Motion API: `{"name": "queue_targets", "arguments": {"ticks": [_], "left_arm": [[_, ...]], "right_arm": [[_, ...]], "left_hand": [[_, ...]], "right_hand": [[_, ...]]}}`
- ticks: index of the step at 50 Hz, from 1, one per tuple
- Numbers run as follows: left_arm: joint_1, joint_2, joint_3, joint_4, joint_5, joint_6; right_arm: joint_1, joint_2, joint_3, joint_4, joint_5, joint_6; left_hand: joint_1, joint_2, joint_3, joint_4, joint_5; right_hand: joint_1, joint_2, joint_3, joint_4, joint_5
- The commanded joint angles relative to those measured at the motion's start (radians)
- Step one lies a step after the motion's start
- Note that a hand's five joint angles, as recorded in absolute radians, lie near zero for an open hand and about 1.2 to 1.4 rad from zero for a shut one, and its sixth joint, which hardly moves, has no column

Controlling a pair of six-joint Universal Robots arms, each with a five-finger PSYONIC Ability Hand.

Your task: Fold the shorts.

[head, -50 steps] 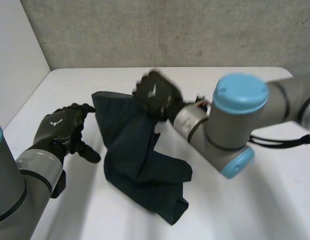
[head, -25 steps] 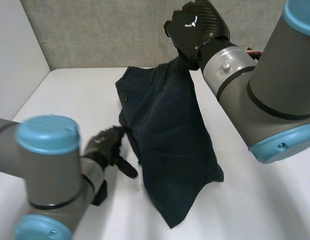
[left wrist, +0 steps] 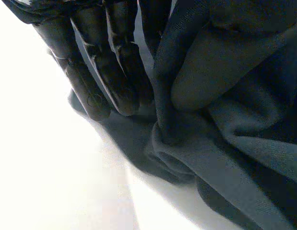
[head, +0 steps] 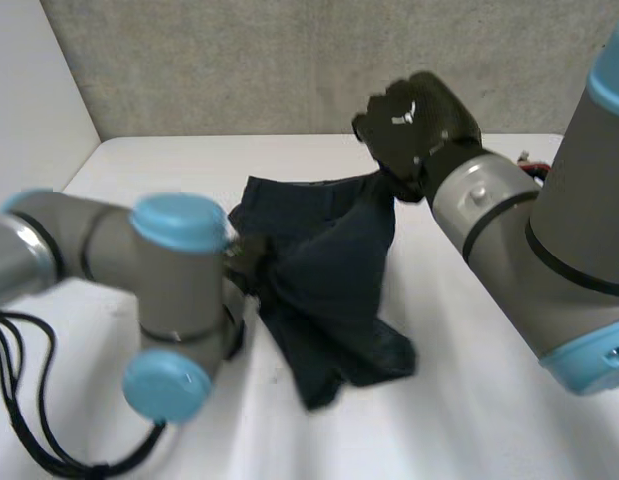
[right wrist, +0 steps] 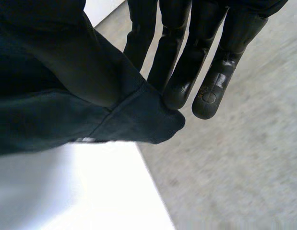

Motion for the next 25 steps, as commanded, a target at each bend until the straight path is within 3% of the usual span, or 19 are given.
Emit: {"name": "queue_targets", "arguments": {"ticks": [1, 2, 9, 12, 13, 15, 20, 25], "left_arm": [[0.188, 0.005, 0.243, -0.067, 0.022, 0.313], [0.188, -0.033, 0.316, -0.09, 0.041, 0.413], [0.189, -0.211, 0.516, -0.134, 0.058, 0.659], [0.183, -0.252, 0.541, -0.136, 0.059, 0.68], [0.178, -0.271, 0.544, -0.137, 0.061, 0.686], [0.169, -0.281, 0.541, -0.137, 0.058, 0.684], [0.116, -0.26, 0.478, -0.143, 0.0, 0.675], [0.122, -0.046, 0.247, -0.127, -0.151, 0.637]], "right_arm": [[-0.033, 0.002, 0.086, 0.063, -0.01, 0.015], [-0.031, 0.002, 0.107, 0.057, -0.015, 0.024], [-0.024, 0.067, 0.187, -0.055, -0.029, 0.194], [-0.022, 0.133, 0.196, -0.098, -0.039, 0.292], [-0.021, 0.151, 0.197, -0.103, -0.042, 0.314], [-0.016, 0.185, 0.192, -0.109, -0.049, 0.355], [-0.013, 0.263, 0.163, -0.112, -0.045, 0.424], [-0.016, 0.288, 0.144, -0.111, -0.039, 0.44]], "left_hand": [[0.281, 0.204, 0.21, 0.201, 0.236], [0.281, 0.204, 0.21, 0.201, 0.236], [0.281, 0.204, 0.21, 0.201, 0.236], [0.004, -0.073, -0.067, -0.077, -0.041], [-0.331, -0.409, -0.402, -0.412, -0.376], [-0.592, -0.67, -0.663, -0.673, -0.637], [-0.792, -0.87, -0.863, -0.873, -0.837], [-0.875, -0.953, -0.946, -0.956, -0.92]], "right_hand": [[0.421, 0.219, 0.21, 0.204, 0.249], [0.421, 0.219, 0.21, 0.204, 0.249], [0.421, 0.219, 0.21, 0.204, 0.249], [0.421, 0.219, 0.21, 0.204, 0.249], [0.421, 0.219, 0.21, 0.204, 0.249], [0.421, 0.219, 0.21, 0.204, 0.249], [0.421, 0.219, 0.21, 0.204, 0.249], [0.421, 0.219, 0.21, 0.204, 0.249]]}}
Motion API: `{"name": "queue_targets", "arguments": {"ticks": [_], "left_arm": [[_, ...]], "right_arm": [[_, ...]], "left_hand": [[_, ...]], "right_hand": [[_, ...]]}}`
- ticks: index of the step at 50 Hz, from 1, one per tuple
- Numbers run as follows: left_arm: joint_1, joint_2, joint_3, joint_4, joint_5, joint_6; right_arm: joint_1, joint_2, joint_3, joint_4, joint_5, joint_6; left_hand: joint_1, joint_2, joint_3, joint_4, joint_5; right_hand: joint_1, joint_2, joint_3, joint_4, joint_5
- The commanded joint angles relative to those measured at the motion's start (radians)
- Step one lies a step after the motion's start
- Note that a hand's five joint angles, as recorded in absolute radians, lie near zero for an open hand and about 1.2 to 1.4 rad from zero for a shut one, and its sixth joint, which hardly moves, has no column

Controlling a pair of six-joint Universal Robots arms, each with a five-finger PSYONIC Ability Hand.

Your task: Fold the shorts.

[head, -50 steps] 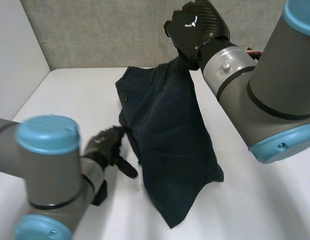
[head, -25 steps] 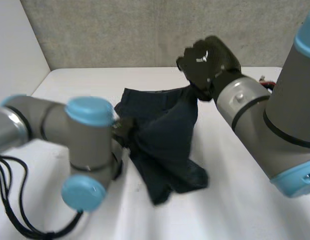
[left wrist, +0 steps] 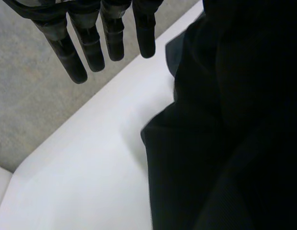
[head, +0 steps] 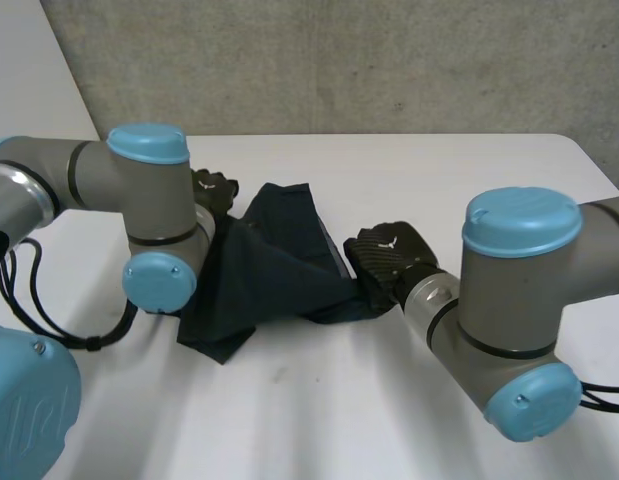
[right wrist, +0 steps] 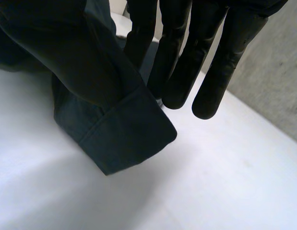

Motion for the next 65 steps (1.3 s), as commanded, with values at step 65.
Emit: {"name": "queue_targets", "arguments": {"ticks": [65], "left_arm": [[0.047, 0.532, -1.092, 0.519, 0.02, -0.313]], "right_arm": [[-0.002, -0.008, -0.002, -0.005, 0.001, 0.098]], "left_hand": [[0.21, 0.209, 0.203, 0.212, 0.209]], "right_hand": [[0.421, 0.219, 0.208, 0.204, 0.248]]}}
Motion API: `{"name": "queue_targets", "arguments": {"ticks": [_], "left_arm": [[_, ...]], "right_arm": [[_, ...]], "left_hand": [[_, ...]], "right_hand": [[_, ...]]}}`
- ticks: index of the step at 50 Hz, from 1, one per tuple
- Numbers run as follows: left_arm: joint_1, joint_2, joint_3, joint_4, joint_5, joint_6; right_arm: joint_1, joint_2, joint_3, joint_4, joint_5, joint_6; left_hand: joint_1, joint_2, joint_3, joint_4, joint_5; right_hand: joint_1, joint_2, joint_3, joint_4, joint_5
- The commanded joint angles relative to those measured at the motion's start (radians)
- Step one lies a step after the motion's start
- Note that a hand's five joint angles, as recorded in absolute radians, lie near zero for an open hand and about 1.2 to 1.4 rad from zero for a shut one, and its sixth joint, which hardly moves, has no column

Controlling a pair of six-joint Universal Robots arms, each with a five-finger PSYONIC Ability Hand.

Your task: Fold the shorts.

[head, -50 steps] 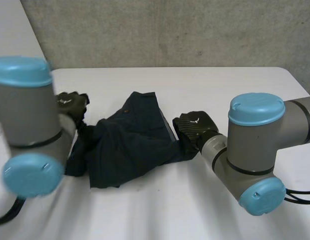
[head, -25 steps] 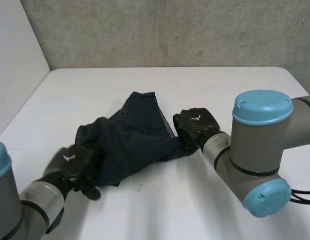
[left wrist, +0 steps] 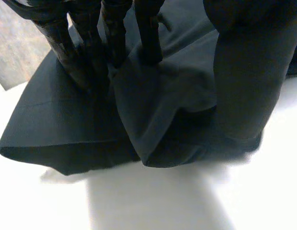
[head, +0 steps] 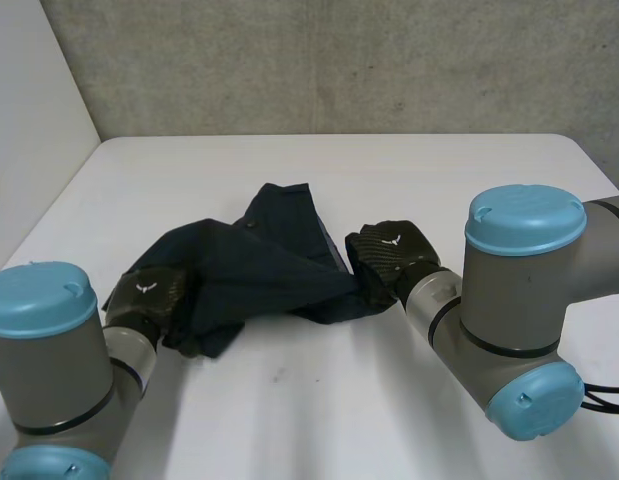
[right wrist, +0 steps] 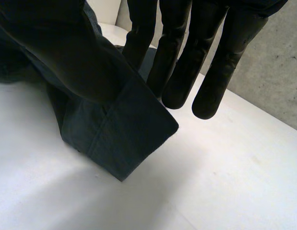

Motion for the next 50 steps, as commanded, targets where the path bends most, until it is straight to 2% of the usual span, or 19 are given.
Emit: {"name": "queue_targets", "arguments": {"ticks": [1, 6, 9, 11, 14, 18, 19, 22, 24, 30, 34, 42, 50], "left_arm": [[0.003, -0.075, 0.056, 0.025, -0.003, 0.059], [0.004, -0.126, 0.101, 0.025, -0.006, 0.096], [0.007, -0.129, 0.128, 0.025, -0.006, 0.118], [0.006, -0.117, 0.15, 0.02, -0.006, 0.139], [0.004, -0.078, 0.173, 0.01, -0.006, 0.171], [0.007, 0.082, 0.222, -0.018, 0.009, 0.271], [0.006, 0.144, 0.252, -0.039, 0.012, 0.327], [-0.002, 0.216, 0.333, -0.088, 0.016, 0.404], [-0.008, 0.268, 0.435, -0.183, 0.045, 0.444], [-0.003, 0.31, 0.793, -0.536, 0.111, 0.443], [-0.003, 0.317, 0.953, -0.667, 0.114, 0.429], [-0.013, 0.414, 1.012, -0.702, 0.115, 0.432], [-0.037, 0.494, 0.993, -0.73, 0.129, 0.429]], "right_arm": [[-0.001, 0.0, -0.003, -0.007, 0.0, -0.003], [-0.002, 0.002, -0.003, -0.024, 0.0, -0.015], [-0.002, 0.002, -0.014, -0.03, -0.001, -0.019], [-0.005, -0.003, -0.025, -0.03, -0.004, -0.029], [-0.007, -0.027, -0.057, -0.027, -0.004, -0.07], [-0.01, -0.119, -0.112, -0.016, -0.001, -0.166], [-0.01, -0.142, -0.124, -0.017, -0.001, -0.188], [-0.019, -0.225, -0.192, -0.022, 0.002, -0.263], [-0.021, -0.267, -0.25, -0.016, 0.005, -0.291], [-0.022, -0.348, -0.477, 0.117, 0.003, -0.297], [-0.019, -0.348, -0.572, 0.2, 0.003, -0.297], [-0.022, -0.371, -0.589, 0.272, 0.005, -0.3], [-0.027, -0.488, -0.569, 0.354, 0.002, -0.303]], "left_hand": [[0.191, 0.178, 0.177, 0.178, 0.174], [0.378, 0.365, 0.365, 0.365, 0.362], [0.838, 0.825, 0.825, 0.825, 0.822], [1.0, 0.987, 0.987, 0.987, 0.984], [1.001, 0.988, 0.987, 0.988, 0.984], [1.001, 0.988, 0.987, 0.988, 0.984], [1.001, 0.988, 0.987, 0.988, 0.984], [1.001, 0.988, 0.987, 0.988, 0.984], [1.001, 0.988, 0.987, 0.988, 0.984], [1.001, 0.988, 0.987, 0.988, 0.984], [1.001, 0.988, 0.987, 0.988, 0.984], [1.001, 0.988, 0.987, 0.988, 0.984], [1.001, 0.988, 0.987, 0.988, 0.984]], "right_hand": [[0.406, 0.219, 0.208, 0.204, 0.248], [0.406, 0.219, 0.208, 0.204, 0.248], [0.406, 0.219, 0.208, 0.204, 0.248], [0.406, 0.219, 0.208, 0.204, 0.248], [0.406, 0.219, 0.208, 0.204, 0.248], [0.406, 0.219, 0.208, 0.204, 0.248], [0.406, 0.219, 0.208, 0.204, 0.248], [0.406, 0.219, 0.208, 0.204, 0.248], [0.406, 0.219, 0.208, 0.204, 0.248], [0.406, 0.219, 0.208, 0.204, 0.248], [0.406, 0.219, 0.208, 0.204, 0.248], [0.406, 0.219, 0.208, 0.204, 0.248], [0.406, 0.219, 0.208, 0.204, 0.248]]}}
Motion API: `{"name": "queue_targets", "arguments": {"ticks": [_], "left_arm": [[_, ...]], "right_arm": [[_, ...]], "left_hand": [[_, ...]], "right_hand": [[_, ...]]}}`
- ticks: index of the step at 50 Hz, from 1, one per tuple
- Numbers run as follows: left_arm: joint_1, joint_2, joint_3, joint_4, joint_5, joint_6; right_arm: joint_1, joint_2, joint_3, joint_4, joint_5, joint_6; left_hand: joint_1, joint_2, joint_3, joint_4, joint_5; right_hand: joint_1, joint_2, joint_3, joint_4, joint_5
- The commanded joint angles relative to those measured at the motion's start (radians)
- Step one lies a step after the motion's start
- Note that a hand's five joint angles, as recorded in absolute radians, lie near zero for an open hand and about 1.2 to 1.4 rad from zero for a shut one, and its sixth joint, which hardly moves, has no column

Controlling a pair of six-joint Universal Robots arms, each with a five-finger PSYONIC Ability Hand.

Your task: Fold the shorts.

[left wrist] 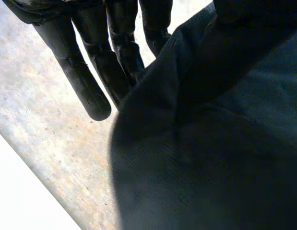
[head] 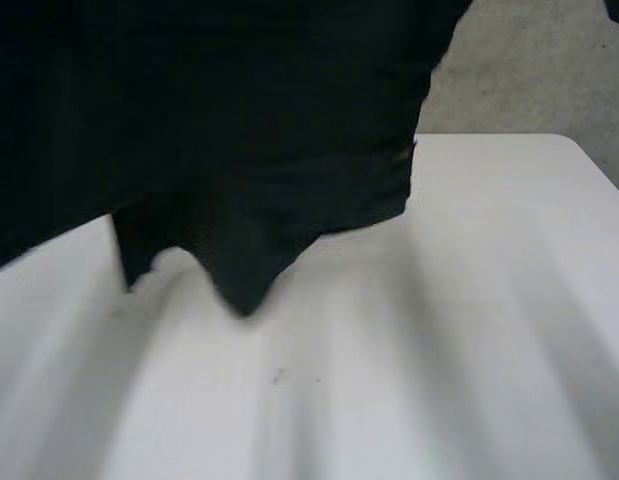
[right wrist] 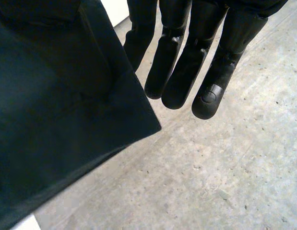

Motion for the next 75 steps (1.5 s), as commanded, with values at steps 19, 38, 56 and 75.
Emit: {"name": "queue_targets", "arguments": {"ticks": [19, 38, 56, 75], "left_arm": [[-0.022, -0.326, -0.086, 0.093, 0.019, -0.009], [-0.024, -1.15, 0.511, 0.452, 0.001, 0.009], [-0.091, -0.953, 0.409, 0.055, -0.307, -0.024], [-0.061, -0.201, -0.879, 0.361, 0.022, -0.402]], "right_arm": [[-0.065, 0.104, 0.15, 0.061, -0.004, 0.001], [-0.085, 0.814, -0.178, -0.454, 0.139, -0.1], [-0.139, 0.484, 0.147, -0.069, 0.033, -0.064], [-0.243, 0.265, 0.932, -0.313, -0.223, -0.064]], "left_hand": [[0.257, 0.201, 0.209, 0.191, 0.258], [-0.964, -1.021, -1.012, -1.03, -0.964], [-0.949, -1.006, -0.997, -1.015, -0.948], [-0.843, -0.9, -0.891, -0.909, -0.843]], "right_hand": [[0.406, 0.216, 0.208, 0.204, 0.248], [-0.381, -0.571, -0.579, -0.583, -0.539], [-0.816, -1.006, -1.014, -1.018, -0.974], [-0.697, -0.887, -0.895, -0.899, -0.855]]}}
